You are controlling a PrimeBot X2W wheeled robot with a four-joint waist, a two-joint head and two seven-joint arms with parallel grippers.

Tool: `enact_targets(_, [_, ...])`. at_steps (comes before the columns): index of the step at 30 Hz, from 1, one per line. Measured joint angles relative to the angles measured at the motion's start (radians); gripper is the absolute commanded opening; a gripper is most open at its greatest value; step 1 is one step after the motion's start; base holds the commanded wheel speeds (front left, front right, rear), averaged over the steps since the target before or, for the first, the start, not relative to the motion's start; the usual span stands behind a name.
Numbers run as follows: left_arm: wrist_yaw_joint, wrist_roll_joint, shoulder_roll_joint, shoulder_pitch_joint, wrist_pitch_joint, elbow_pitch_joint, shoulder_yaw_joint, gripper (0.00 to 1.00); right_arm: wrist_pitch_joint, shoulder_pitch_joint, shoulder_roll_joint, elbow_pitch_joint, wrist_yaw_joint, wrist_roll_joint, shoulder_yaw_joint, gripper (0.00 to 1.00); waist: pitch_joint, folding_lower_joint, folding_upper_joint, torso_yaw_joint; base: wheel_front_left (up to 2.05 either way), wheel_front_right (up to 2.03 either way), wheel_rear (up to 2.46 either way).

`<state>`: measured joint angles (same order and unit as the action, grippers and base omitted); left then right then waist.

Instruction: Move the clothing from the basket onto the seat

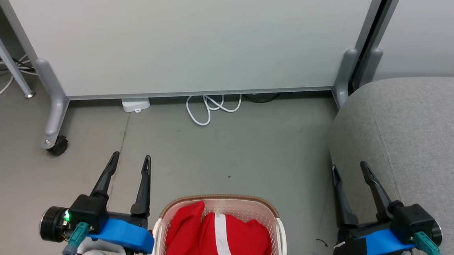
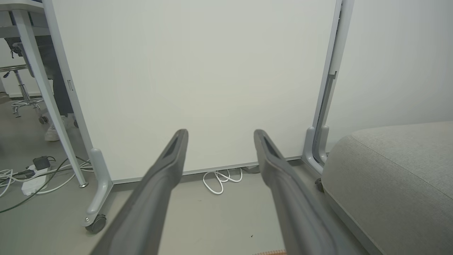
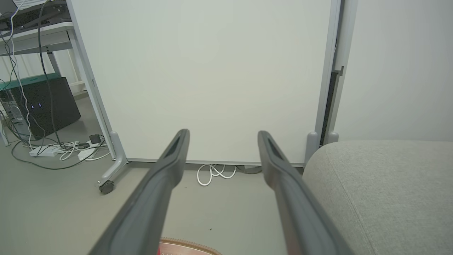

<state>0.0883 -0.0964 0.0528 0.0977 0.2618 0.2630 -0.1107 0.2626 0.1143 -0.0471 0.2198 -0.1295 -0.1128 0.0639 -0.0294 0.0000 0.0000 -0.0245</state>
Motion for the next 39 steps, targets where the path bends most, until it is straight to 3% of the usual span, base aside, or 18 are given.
enact_targets(12, [0.019,0.029,0.001,0.047,0.0,0.057,-0.038,1.0,0.0,0.007,0.0,-0.013,0.0,0.0,0.007,1.0,-0.026,0.0,0.0001,0.005,0.0,0.0,0.0])
enact_targets(21, [0.036,0.057,0.047,0.163,0.0,0.197,-0.132,1.0,0.0,0.057,0.0,-0.036,0.0,0.005,0.024,1.0,-0.1,0.0,0.0,0.026,0.0,0.0,0.0])
enact_targets(39, [0.041,0.029,0.152,0.484,0.001,0.634,-0.494,1.0,0.0,0.23,-0.001,-0.109,-0.001,0.018,0.032,1.0,-0.419,0.0001,0.0,0.087,0.0,0.0,0.0])
